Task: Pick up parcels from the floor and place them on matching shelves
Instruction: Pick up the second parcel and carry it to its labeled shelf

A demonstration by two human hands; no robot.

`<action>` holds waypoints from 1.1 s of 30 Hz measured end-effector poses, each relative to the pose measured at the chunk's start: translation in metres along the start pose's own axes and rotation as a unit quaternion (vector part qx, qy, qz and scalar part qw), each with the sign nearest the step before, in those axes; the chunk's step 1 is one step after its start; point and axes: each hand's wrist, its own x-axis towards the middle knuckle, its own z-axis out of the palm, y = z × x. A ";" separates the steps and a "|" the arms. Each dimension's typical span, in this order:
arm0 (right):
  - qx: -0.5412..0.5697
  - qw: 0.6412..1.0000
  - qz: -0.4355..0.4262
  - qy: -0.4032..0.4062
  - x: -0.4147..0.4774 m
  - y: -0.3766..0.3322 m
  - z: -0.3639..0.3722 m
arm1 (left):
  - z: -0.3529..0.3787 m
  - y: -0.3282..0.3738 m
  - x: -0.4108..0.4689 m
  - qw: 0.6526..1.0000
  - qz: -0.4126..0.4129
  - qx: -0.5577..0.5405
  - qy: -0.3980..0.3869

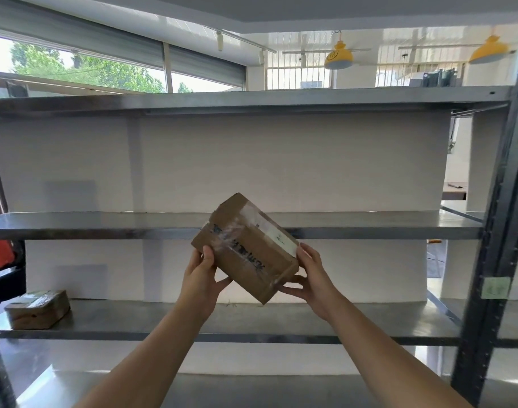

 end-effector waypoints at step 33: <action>-0.069 0.993 0.008 -0.096 0.015 -0.001 0.008 | 0.031 -0.012 0.002 0.978 0.044 0.185 0.081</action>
